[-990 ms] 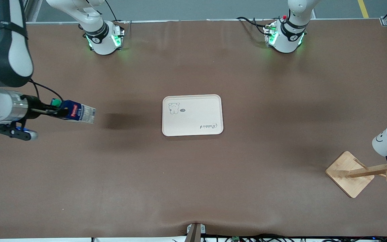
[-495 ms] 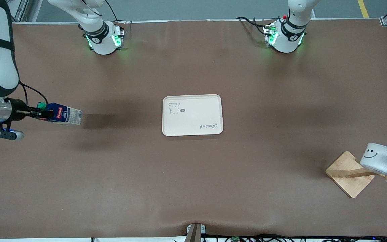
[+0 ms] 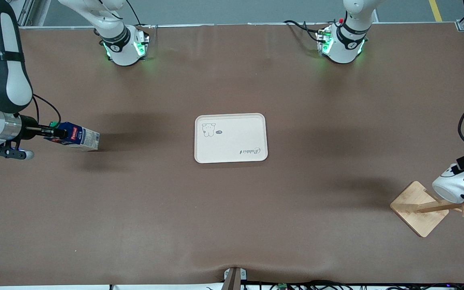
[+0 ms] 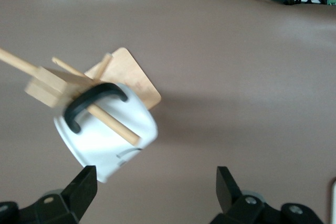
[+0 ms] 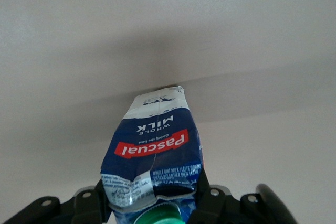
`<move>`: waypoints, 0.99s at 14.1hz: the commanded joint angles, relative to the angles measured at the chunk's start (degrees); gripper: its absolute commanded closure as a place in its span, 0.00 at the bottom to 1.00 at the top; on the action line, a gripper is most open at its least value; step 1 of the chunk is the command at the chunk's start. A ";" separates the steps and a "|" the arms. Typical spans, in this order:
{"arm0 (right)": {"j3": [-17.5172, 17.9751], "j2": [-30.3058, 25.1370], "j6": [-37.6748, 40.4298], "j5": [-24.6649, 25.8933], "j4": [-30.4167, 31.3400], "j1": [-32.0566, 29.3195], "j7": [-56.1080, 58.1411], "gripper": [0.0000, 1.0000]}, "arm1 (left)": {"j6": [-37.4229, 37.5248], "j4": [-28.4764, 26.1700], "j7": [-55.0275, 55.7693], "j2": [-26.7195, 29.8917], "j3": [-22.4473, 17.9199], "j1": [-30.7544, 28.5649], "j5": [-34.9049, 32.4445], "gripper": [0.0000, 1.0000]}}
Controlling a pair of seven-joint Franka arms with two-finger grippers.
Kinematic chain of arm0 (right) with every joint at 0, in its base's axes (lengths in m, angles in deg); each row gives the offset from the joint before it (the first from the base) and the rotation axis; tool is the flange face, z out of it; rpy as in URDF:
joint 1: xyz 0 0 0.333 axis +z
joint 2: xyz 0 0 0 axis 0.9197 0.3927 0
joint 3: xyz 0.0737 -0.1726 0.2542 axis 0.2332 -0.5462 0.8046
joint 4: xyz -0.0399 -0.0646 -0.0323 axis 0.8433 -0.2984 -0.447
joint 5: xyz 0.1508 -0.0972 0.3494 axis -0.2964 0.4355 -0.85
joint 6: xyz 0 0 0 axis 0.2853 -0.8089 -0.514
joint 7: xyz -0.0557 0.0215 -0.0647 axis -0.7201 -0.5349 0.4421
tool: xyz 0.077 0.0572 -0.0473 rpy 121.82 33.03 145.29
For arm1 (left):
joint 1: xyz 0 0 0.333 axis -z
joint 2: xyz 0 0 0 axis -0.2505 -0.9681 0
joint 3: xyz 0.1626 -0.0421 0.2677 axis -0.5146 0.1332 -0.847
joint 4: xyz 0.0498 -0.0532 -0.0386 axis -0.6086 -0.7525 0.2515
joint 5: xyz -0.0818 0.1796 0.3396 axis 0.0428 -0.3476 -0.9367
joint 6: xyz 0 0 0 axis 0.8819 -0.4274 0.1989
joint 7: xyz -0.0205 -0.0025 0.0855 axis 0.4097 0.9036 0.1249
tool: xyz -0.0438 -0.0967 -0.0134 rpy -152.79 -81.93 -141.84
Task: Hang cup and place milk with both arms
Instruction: 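Lower the milk carton onto the table and open the right gripper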
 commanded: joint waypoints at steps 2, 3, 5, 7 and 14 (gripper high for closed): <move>1.05 -2.09 -2.61 0.88 3.76 -1.35 -1.59 1.00 | 6.12 -0.30 5.15 4.33 0.04 1.36 -0.78 0.00; 1.05 -2.00 -2.70 0.97 3.76 -1.35 -3.61 1.00 | 7.27 -0.21 5.07 4.95 0.13 1.36 -1.30 0.00; 1.05 -2.00 -2.70 0.88 3.76 -1.35 -4.60 1.00 | 8.07 -0.21 4.63 6.01 1.01 1.36 -4.18 0.00; 1.05 -2.00 -2.79 0.97 3.85 -1.53 -4.60 0.94 | 8.68 -0.12 4.19 6.10 2.06 1.27 -6.48 0.00; 1.13 -1.83 -3.50 0.88 5.43 -1.53 -4.60 0.61 | 10.70 0.06 4.71 10.65 2.59 1.18 -3.95 0.00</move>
